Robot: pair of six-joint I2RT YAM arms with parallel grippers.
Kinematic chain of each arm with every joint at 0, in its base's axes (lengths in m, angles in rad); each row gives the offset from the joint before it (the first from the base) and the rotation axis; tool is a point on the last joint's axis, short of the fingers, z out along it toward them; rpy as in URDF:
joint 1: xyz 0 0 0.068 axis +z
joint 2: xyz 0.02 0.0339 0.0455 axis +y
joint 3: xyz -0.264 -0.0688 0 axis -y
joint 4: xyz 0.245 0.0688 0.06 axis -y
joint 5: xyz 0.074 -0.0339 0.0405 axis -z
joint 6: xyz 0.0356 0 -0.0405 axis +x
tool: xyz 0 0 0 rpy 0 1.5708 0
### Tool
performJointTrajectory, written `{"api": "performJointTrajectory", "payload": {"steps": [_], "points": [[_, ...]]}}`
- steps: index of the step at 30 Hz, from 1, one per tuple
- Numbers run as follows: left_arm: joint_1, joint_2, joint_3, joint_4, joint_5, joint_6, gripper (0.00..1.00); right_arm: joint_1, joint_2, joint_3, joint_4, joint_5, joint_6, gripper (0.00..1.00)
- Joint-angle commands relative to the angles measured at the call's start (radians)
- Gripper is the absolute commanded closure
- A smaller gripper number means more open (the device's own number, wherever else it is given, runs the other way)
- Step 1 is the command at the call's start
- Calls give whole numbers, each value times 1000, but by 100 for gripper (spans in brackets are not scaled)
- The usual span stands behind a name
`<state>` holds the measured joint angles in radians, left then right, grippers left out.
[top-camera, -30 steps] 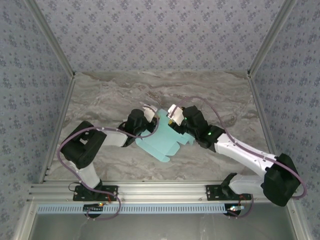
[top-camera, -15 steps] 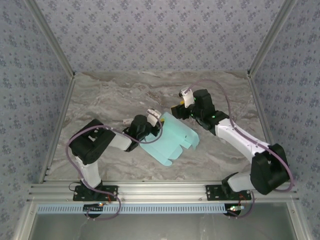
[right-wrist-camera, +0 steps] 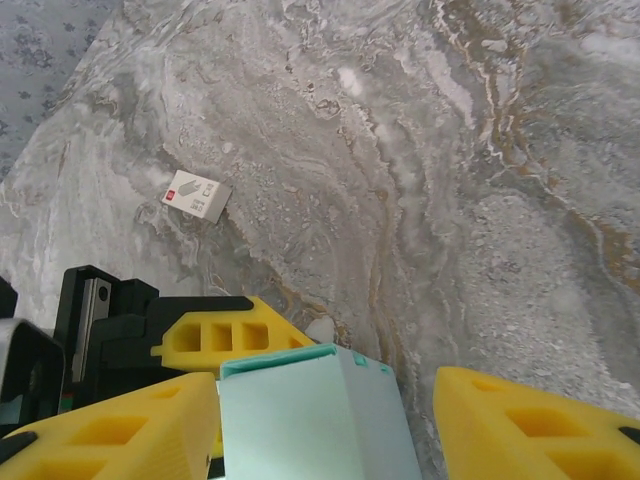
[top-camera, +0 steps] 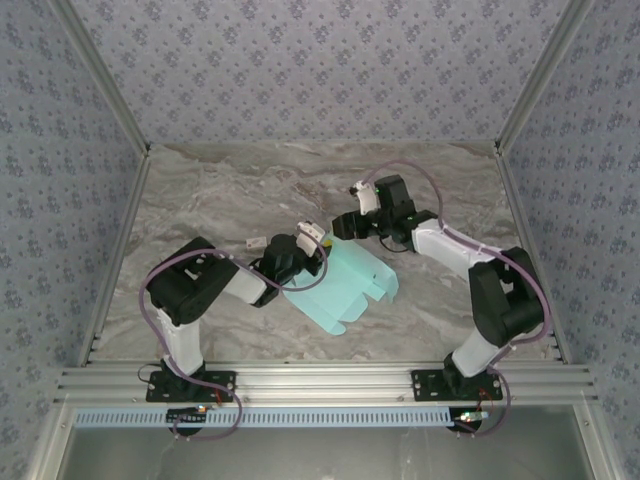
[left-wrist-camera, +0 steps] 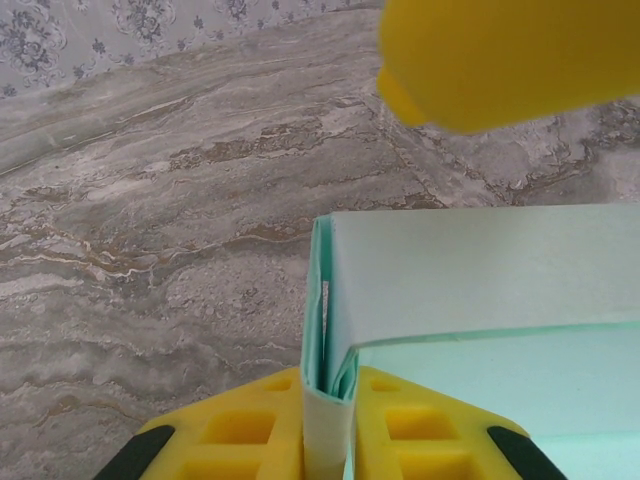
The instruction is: Fold the paper box
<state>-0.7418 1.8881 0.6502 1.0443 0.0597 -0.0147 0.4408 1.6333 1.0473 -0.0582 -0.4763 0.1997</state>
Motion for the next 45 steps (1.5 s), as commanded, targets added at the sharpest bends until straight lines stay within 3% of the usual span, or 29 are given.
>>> {"api": "performJointTrajectory", "payload": {"steps": [1, 17, 38, 45], "points": [[-4, 12, -2, 28, 15, 16, 83, -5, 34, 43, -34, -56, 29, 40], [-5, 16, -8, 26, 17, 18, 82, -5, 140, 81, -77, -40, 18, 46], [14, 17, -12, 10, 82, 43, 78, 21, 179, 67, -209, 82, -46, 50], [24, 22, 6, -5, 99, 45, 84, 18, 156, 122, -235, 67, -50, 49]]}}
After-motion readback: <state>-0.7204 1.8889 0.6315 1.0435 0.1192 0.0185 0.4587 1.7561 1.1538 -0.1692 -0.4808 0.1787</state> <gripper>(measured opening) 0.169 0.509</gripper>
